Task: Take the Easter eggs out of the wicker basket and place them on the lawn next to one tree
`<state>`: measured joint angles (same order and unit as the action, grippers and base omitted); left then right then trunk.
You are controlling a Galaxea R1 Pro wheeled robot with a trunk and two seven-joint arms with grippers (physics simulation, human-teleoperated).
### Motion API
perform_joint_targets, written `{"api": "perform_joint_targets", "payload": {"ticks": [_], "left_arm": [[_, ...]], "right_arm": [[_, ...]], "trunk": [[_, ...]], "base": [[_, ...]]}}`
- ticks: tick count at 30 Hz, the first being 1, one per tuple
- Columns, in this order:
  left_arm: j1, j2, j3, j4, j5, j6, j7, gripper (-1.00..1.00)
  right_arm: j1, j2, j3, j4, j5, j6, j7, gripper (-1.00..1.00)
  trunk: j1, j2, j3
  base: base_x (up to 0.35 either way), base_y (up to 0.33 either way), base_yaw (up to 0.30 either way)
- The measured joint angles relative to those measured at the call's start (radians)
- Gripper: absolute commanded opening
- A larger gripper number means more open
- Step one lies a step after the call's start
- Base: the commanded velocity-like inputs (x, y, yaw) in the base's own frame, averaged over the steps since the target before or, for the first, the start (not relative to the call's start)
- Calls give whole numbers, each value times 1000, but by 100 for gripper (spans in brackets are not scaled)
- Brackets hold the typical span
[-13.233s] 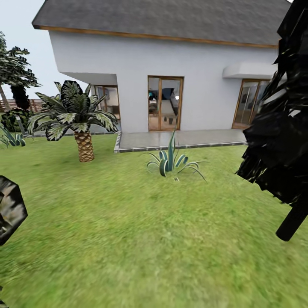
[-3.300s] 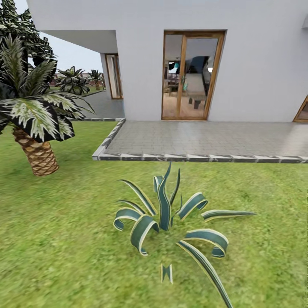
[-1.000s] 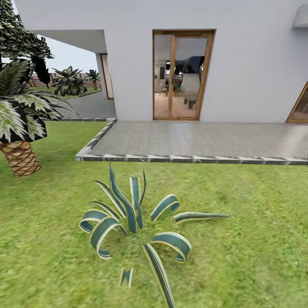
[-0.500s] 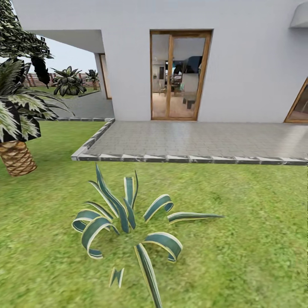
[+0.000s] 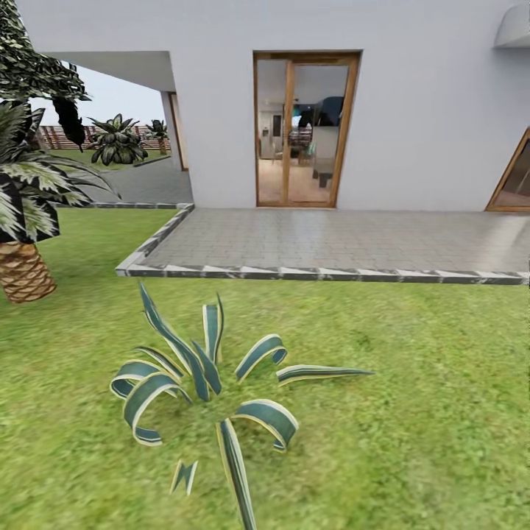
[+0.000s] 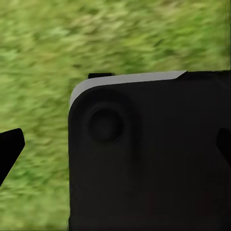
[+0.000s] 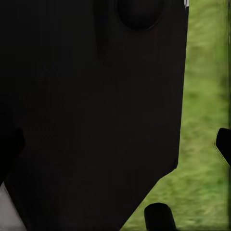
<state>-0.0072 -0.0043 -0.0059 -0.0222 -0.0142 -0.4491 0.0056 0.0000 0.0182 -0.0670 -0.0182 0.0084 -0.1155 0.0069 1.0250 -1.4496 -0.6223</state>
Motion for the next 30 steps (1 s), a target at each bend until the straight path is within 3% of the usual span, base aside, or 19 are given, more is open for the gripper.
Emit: {"api": "perform_joint_targets", "payload": {"ticks": [30], "left_arm": [[0, 0, 0, 0, -1, 0, 0, 100]], "right_arm": [[0, 0, 0, 0, 0, 0, 0, 100]], "trunk": [[0, 0, 0]], "base": [[0, -233, 0]]}}
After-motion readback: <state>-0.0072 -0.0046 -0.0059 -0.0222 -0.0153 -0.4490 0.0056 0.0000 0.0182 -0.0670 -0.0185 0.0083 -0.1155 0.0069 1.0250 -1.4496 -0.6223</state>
